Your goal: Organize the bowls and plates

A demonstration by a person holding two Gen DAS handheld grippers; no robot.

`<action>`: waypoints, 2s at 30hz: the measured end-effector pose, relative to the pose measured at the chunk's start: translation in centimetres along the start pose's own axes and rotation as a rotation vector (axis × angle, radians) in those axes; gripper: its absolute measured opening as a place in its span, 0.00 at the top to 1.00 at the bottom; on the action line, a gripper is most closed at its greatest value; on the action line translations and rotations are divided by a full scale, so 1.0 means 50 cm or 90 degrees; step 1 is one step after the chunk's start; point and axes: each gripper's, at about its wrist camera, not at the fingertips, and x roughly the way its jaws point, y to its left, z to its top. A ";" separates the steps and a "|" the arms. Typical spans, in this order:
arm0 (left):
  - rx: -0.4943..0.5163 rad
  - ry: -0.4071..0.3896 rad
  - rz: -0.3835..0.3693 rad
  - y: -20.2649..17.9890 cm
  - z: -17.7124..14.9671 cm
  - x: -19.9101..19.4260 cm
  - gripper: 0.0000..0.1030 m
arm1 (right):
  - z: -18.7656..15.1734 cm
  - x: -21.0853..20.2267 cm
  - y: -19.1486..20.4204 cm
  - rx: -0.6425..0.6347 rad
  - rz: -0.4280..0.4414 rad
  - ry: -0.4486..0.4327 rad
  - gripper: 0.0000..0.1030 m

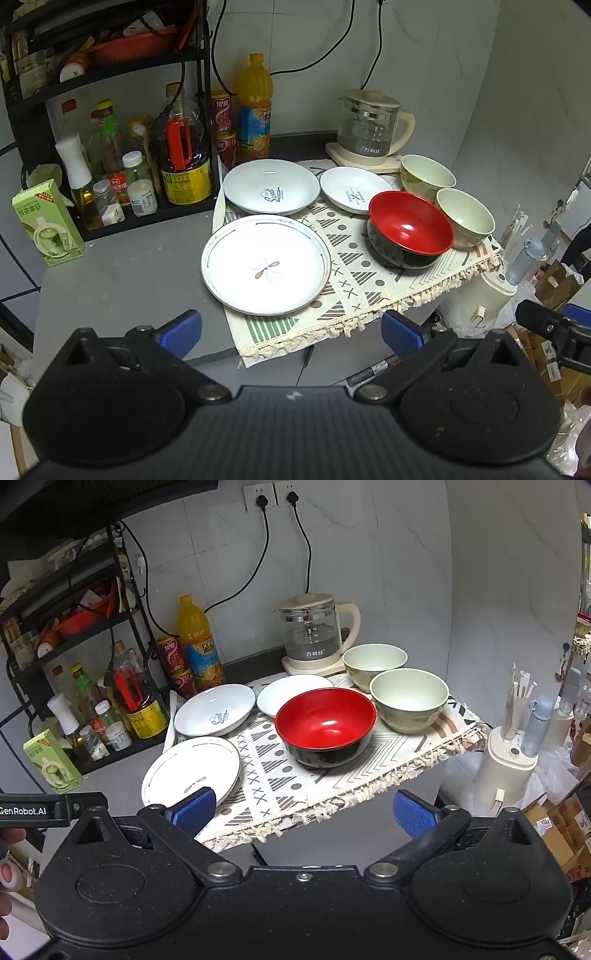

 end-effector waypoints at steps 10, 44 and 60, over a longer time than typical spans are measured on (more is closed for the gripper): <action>-0.003 -0.017 -0.003 -0.007 0.009 -0.014 0.01 | 0.004 -0.006 -0.015 0.014 0.012 -0.007 0.00; -0.007 -0.024 -0.002 -0.008 0.002 -0.033 0.01 | -0.005 -0.013 -0.004 0.009 0.014 -0.004 0.00; -0.010 -0.029 -0.003 -0.005 0.001 -0.039 0.01 | -0.001 -0.022 -0.004 0.005 0.022 -0.006 0.00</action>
